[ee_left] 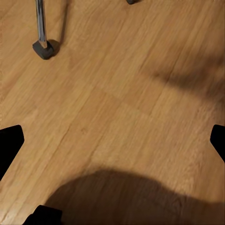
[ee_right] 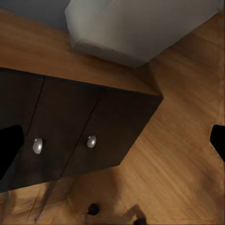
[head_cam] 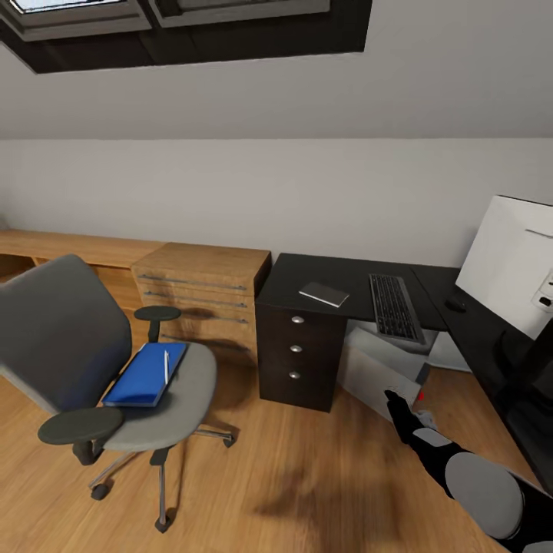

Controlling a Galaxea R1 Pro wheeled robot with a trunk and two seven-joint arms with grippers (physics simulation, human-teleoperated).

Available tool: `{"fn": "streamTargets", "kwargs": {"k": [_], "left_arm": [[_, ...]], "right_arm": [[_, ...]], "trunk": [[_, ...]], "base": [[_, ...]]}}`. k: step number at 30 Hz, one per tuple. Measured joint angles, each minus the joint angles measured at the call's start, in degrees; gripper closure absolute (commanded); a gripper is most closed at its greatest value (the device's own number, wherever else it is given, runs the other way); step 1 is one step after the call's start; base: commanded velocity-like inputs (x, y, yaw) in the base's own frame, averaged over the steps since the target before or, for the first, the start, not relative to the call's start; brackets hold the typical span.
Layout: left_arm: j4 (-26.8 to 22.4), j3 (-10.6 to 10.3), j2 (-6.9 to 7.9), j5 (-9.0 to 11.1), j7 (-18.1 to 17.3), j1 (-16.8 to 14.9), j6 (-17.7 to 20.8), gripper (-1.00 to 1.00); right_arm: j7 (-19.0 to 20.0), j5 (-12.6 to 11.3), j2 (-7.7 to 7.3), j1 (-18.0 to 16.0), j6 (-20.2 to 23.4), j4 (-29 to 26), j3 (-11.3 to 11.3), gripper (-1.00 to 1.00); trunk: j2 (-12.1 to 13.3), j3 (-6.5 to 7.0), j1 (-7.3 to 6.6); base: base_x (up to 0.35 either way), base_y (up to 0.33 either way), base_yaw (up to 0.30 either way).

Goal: In the bedroom, organize the workspace by keeping the computer under the desk, ensuring the monitor is on the desk, placing the keyboard on the desk next to the monitor, placing the mouse on the desk next to the keyboard, moving the folder from the swivel chair onto the desk next to the mouse, stacking the notebook on top of the folder with the pen on top of the notebook, and positioning the swivel chair next to the desk.

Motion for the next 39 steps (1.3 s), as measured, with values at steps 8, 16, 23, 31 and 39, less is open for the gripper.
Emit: {"fn": "streamTargets", "kwargs": {"k": [8, 16, 23, 31, 39], "left_arm": [[0.0, 0.2, 0.12, 0.1, 0.0, 0.0, 0.0, -1.0], [0.0, 0.3, 0.21, 0.3, 0.0, 0.0, -0.1, -1.0], [0.0, 0.3, 0.26, 0.3, 0.1, 0.0, 0.1, -1.0], [0.2, 0.2, 0.19, 0.2, 0.1, 0.0, 0.8, -1.0], [1.2, 0.1, 0.12, 0.2, 0.1, 0.0, 1.1, -1.0]], "right_arm": [[-6.1, 3.5, 3.84, 3.7, -3.6, 0.0, 0.1, -1.0], [-7.4, 18.0, 6.47, 6.7, -8.8, 0.0, 0.2, -1.0], [-7.7, 31.4, 6.98, 8.8, -10.0, 0.0, 0.2, -1.0], [-7.8, 42.3, 7.0, 12.1, -10.3, 0.1, 0.7, -1.0], [-8.8, 44.2, 7.42, 16.6, -10.4, 0.1, 0.7, -1.0]], "trunk": [[3.2, 1.43, -1.76], [6.4, 2.87, -3.52], [9.2, 4.13, -5.05], [12.4, 5.56, -6.81], [15.6, 7.0, -8.57]], "base": [[0.0, 0.0, 0.0], [0.0, 0.0, 0.0], [0.0, 0.0, 0.0], [0.0, 0.0, 0.0], [0.0, 0.0, 0.0]]}}
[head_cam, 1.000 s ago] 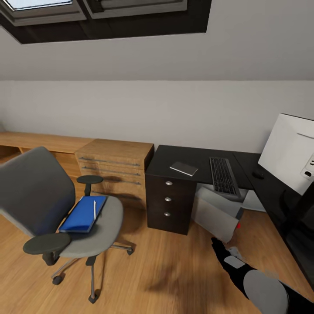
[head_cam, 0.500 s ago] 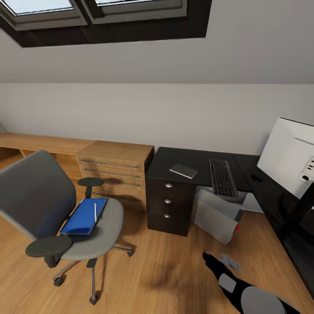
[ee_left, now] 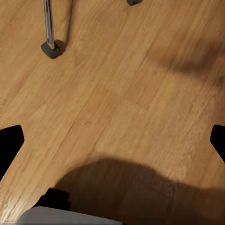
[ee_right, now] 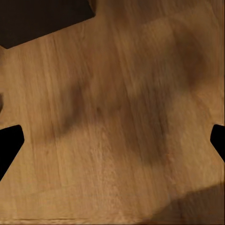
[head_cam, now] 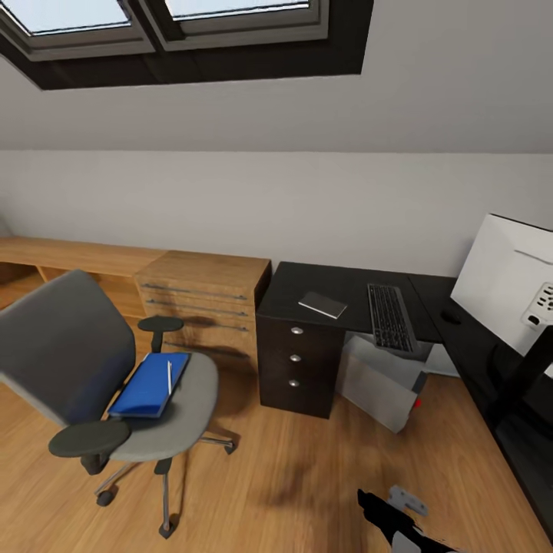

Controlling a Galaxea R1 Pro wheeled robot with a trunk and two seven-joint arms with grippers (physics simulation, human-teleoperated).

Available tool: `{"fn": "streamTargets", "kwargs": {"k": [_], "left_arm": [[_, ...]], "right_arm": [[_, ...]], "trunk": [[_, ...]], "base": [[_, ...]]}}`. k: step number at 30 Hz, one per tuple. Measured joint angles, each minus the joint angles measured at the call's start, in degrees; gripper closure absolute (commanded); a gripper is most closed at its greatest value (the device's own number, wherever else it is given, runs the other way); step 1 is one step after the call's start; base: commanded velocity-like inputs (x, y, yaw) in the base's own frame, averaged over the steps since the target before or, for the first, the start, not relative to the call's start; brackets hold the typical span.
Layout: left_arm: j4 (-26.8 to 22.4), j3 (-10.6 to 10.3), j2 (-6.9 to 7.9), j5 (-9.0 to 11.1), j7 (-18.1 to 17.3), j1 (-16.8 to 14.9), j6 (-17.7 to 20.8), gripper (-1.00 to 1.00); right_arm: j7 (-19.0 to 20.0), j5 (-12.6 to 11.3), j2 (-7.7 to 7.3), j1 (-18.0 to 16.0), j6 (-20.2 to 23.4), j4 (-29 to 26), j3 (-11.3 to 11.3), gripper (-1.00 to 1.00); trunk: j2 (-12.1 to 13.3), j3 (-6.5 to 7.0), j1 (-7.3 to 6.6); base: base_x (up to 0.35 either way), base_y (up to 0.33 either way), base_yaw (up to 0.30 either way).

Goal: In the bedroom, organize the workspace by keeping the computer under the desk, ensuring the monitor is on the desk, placing the keyboard on the desk next to the monitor, placing the mouse on the desk next to the keyboard, moving the folder from the swivel chair onto the desk next to the mouse, stacking the notebook on top of the folder with the pen on top of the notebook, and positioning the swivel chair next to the desk.

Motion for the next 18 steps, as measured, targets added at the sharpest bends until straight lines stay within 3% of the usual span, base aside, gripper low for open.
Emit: {"fn": "streamTargets", "kwargs": {"k": [18], "left_arm": [[0.8, 0.0, 0.2, 0.0, -0.1, 0.0, 0.0, -1.0]], "right_arm": [[-2.9, 0.3, 0.15, 4.2, -0.5, -0.2, -0.1, -1.0]], "trunk": [[7.2, 3.24, -3.96]], "base": [[0.0, 0.0, 0.0]]}}
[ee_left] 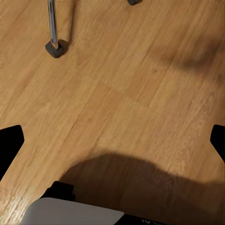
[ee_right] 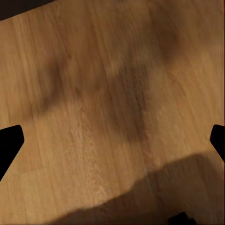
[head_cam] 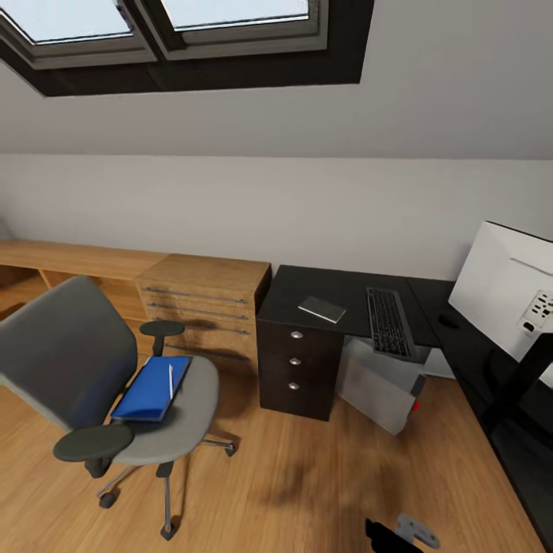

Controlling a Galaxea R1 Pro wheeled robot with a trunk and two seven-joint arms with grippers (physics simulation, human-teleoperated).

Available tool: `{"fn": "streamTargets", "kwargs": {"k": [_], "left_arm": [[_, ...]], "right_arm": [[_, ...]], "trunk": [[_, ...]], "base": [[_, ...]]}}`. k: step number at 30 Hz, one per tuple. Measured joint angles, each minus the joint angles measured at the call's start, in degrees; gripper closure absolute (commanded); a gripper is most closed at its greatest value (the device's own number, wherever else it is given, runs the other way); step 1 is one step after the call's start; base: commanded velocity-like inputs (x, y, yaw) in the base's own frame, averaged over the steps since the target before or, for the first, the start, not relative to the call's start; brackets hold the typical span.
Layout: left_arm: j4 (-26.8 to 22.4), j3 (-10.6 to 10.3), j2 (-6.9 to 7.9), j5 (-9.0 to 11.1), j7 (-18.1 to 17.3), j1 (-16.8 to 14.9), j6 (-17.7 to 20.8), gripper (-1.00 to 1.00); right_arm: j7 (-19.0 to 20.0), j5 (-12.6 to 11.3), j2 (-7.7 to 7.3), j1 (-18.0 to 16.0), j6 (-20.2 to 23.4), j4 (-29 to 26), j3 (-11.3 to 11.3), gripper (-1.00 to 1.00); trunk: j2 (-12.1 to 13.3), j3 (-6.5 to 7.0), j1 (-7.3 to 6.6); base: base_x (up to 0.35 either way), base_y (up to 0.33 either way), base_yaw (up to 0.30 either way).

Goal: In the bedroom, organize the workspace by keeping the computer under the desk, ensuring the monitor is on the desk, placing the keyboard on the desk next to the monitor, placing the mouse on the desk next to the keyboard, moving the folder from the swivel chair onto the desk next to the mouse, stacking the notebook on top of the folder with the pen on top of the notebook, and positioning the swivel chair next to the desk.

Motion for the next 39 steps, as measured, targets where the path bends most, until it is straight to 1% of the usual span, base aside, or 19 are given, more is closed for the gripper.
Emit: {"fn": "streamTargets", "kwargs": {"k": [3, 8, 11, 13, 16, 18, 20, 27, 34, 39], "left_arm": [[0.0, 0.0, 0.03, 0.0, 0.0, 0.0, 0.0, -1.0], [0.0, 0.1, 0.05, 0.0, 0.0, 0.0, -0.1, -1.0], [0.1, 0.1, 0.05, 0.0, 0.0, 0.0, -0.1, -1.0], [0.1, 0.1, 0.05, 0.0, 0.0, 0.0, -0.1, -1.0], [0.1, 0.1, 0.05, 0.0, 0.0, 0.0, -0.1, -1.0], [0.1, 0.0, 0.05, -0.1, 0.0, 0.0, -0.1, -1.0], [0.1, 0.0, 0.05, -0.1, 0.0, 0.0, -0.3, -1.0], [0.0, 0.1, 0.05, -0.2, 0.0, 0.0, -0.6, -1.0], [0.1, 0.0, 0.05, -0.3, 0.0, 0.0, -0.7, -1.0], [0.1, -0.1, 0.05, -0.3, 0.0, 0.0, -0.7, -1.0]], "right_arm": [[-1.1, 0.0, -0.09, 0.1, -1.0, -0.1, -0.1, -1.0], [-2.2, 0.1, 0.01, 0.1, -8.2, 0.0, -0.1, -1.0], [-2.3, 0.3, 0.16, 0.4, -11.6, 0.1, -0.1, -1.0], [-2.3, 0.4, 0.26, 0.7, -12.5, 0.1, -0.1, -1.0], [-2.3, 0.9, 0.57, 1.0, -13.3, 0.1, 0.0, -1.0], [-2.3, 1.4, 0.95, 1.1, -13.6, 0.1, 0.0, -1.0], [-2.3, 2.4, 1.49, 1.2, -13.8, 0.1, 0.1, -1.0], [-2.4, 4.3, 2.19, 1.3, -14.2, 0.1, 0.1, -1.0], [-2.4, 4.9, 2.83, 1.3, -14.3, 0.1, 0.1, -1.0], [-2.3, 6.7, 3.33, 1.4, -14.3, 0.1, 0.1, -1.0]], "trunk": [[1.2, 0.54, -0.66], [3.2, 1.44, -1.76], [4.4, 1.98, -2.42], [5.2, 2.34, -2.86], [6.4, 2.88, -3.52], [6.4, 2.88, -3.52], [6.4, 2.88, -3.52], [6.4, 2.88, -3.52], [6.4, 2.88, -3.52], [6.4, 2.86, -3.52]], "base": [[0.0, 0.0, 0.0], [0.0, 0.0, 0.0], [0.0, 0.0, 0.0], [0.0, 0.0, 0.0], [0.0, 0.0, 0.0], [0.0, 0.0, 0.0], [0.0, 0.0, 0.0], [0.0, 0.0, -0.018], [0.0, 0.0, -0.185], [0.0, 0.0, -0.224]]}}
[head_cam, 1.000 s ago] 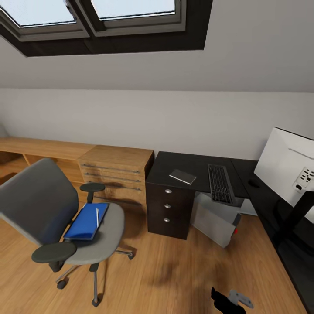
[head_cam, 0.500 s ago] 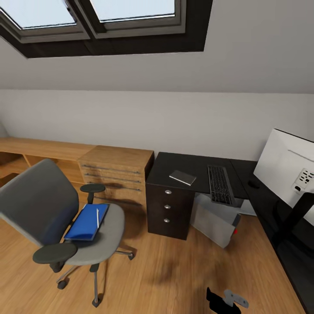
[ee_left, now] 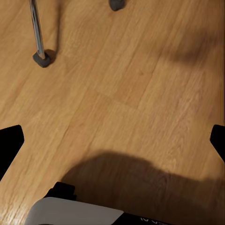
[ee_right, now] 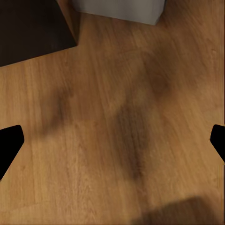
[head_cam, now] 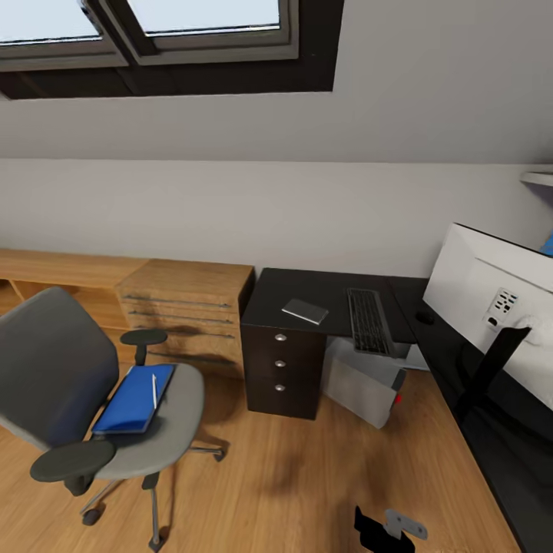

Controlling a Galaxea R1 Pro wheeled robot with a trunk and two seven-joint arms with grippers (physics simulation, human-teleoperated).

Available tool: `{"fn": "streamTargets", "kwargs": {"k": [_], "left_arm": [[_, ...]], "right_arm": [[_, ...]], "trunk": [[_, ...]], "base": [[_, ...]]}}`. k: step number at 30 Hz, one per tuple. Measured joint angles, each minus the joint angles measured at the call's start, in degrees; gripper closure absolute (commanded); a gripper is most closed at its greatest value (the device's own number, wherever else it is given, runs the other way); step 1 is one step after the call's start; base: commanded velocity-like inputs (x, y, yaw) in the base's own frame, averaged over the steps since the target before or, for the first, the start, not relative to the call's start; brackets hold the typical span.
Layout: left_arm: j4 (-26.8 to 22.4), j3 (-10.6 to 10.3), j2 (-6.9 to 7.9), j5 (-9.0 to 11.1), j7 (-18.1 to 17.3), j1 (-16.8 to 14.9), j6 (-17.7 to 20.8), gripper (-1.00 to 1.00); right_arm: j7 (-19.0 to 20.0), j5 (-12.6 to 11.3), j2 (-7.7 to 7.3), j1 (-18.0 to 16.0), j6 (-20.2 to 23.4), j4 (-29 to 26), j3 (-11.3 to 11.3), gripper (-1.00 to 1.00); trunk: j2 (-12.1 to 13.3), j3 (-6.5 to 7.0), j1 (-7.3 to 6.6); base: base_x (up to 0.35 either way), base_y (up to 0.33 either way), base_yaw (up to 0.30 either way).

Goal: In the bedroom, organize the workspace by keeping the computer under the desk, ensuring the monitor is on the desk, placing the keyboard on the desk next to the monitor, placing the mouse on the desk next to the keyboard, moving the folder from the swivel chair onto the desk next to the mouse, stacking the notebook on top of the folder with the pen on top of the notebook, and positioning the swivel chair next to the desk.

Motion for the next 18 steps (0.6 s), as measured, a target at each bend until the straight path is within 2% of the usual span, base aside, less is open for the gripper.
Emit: {"fn": "streamTargets", "kwargs": {"k": [8, 18], "left_arm": [[0.0, -0.1, 0.0, 0.0, 0.0, 0.0, 0.0, -1.0], [0.0, -0.1, 0.0, -0.1, 0.0, 0.0, 0.0, -1.0]], "right_arm": [[0.0, 3.2, 0.19, 0.0, 0.0, 0.0, 0.0, -1.0], [0.0, 4.2, 0.28, 0.0, 0.0, 0.0, 0.0, -1.0]], "trunk": [[0.0, -0.04, 0.0], [0.0, -0.05, 0.0]], "base": [[0.0, 0.0, -0.067], [0.0, 0.0, -0.006]]}}
